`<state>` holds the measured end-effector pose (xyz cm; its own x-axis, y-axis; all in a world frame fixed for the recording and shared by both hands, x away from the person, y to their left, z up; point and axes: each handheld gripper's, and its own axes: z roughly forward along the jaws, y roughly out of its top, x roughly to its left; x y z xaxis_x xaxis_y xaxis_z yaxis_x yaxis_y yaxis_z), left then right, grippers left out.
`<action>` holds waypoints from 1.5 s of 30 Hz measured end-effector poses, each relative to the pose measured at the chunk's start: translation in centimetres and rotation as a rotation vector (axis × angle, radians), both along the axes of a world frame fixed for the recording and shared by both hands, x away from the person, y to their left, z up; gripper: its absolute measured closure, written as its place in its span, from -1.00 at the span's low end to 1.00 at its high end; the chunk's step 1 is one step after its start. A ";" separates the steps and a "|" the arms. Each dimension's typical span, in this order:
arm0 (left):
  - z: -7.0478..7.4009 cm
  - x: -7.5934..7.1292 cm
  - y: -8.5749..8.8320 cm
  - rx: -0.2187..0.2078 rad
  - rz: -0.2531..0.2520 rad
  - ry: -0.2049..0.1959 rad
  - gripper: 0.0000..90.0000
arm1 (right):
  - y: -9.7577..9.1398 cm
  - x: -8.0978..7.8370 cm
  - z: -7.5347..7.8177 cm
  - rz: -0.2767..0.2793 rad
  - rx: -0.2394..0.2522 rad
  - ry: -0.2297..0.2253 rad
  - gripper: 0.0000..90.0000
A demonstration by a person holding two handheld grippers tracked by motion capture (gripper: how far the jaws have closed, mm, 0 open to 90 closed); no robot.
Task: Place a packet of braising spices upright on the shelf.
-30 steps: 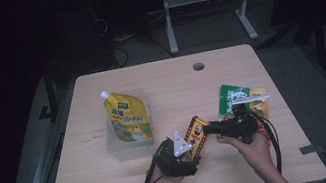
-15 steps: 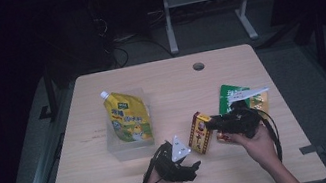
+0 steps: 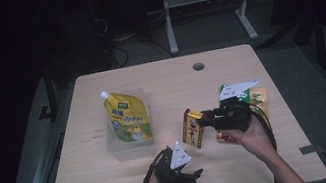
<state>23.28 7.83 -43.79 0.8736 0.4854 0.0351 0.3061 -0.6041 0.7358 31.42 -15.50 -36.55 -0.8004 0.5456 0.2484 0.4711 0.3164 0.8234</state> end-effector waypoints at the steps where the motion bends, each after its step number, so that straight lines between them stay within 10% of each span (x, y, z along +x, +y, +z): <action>1: 0.0 -0.1 0.0 0.000 -0.004 0.004 -0.43 | 0.2 0.1 0.1 0.010 -0.004 -0.008 0.50; 45: -0.2 -1.3 -0.6 -0.053 -0.077 0.038 -0.45 | 10.7 3.3 4.7 0.359 0.030 -0.153 0.50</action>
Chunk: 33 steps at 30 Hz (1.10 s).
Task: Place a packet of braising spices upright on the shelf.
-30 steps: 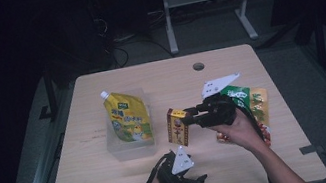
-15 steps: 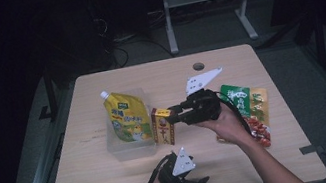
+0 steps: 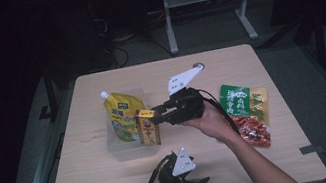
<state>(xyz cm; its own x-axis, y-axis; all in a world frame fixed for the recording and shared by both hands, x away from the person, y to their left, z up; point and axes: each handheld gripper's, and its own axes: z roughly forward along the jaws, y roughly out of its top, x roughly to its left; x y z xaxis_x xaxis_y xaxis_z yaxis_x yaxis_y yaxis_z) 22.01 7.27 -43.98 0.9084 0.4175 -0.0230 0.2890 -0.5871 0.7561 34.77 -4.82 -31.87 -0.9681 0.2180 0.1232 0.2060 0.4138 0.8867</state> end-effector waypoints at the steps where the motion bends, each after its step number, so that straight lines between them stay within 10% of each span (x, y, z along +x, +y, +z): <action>1: 0.0 0.0 0.0 -0.006 0.002 -0.001 -0.45 | 0.3 0.0 0.1 0.005 0.001 -0.002 0.50; 33: 0.1 0.1 0.3 0.002 -0.004 0.010 -0.45 | 5.4 1.7 -1.7 0.075 -0.080 -0.003 0.49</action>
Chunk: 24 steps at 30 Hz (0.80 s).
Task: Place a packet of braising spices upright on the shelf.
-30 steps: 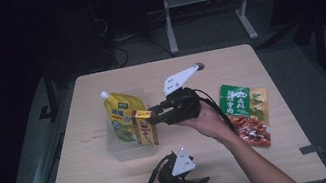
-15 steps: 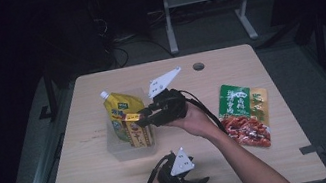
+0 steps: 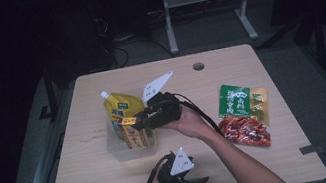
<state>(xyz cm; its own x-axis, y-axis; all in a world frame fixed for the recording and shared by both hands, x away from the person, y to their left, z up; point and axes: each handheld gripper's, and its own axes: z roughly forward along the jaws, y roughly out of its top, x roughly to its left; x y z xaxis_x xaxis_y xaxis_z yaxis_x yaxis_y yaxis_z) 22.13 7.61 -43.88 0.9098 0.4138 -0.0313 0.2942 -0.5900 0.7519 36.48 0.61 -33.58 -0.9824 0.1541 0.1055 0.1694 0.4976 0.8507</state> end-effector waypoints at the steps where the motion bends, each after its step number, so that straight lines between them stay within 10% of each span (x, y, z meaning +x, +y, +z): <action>1: 0.0 0.0 0.0 -0.004 0.003 0.000 -0.45 | 0.1 0.0 -0.1 -0.001 0.000 0.001 0.49; 24: -0.1 -0.1 -0.1 -0.019 0.000 -0.003 -0.45 | 0.7 -0.5 -2.7 -0.016 -0.010 -0.004 0.48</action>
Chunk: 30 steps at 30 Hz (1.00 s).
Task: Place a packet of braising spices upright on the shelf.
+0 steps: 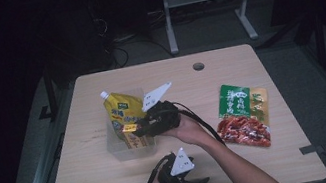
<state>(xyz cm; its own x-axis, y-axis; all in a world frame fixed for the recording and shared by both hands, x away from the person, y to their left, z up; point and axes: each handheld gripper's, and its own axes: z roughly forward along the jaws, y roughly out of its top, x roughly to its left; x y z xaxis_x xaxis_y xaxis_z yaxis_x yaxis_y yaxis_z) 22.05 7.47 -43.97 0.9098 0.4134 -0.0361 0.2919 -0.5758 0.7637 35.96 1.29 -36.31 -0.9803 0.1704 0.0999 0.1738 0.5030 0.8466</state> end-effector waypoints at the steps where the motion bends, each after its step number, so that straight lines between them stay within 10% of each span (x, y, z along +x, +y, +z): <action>1: 0.0 0.0 0.0 -0.001 0.001 0.002 -0.45 | 0.0 0.0 -0.1 -0.002 -0.001 0.005 0.48; 30: -0.1 -0.2 -0.2 -0.005 0.000 0.010 -0.45 | 0.4 -0.1 -1.9 0.021 -0.041 0.073 0.35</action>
<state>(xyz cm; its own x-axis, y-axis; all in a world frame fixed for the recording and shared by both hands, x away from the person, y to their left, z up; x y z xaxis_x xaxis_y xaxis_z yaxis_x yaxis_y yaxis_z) 21.87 7.22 -44.10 0.9095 0.4130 -0.0469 0.2992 -0.5721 0.7637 35.87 1.67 -38.17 -0.9741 0.1551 0.1645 0.2230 0.5415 0.8106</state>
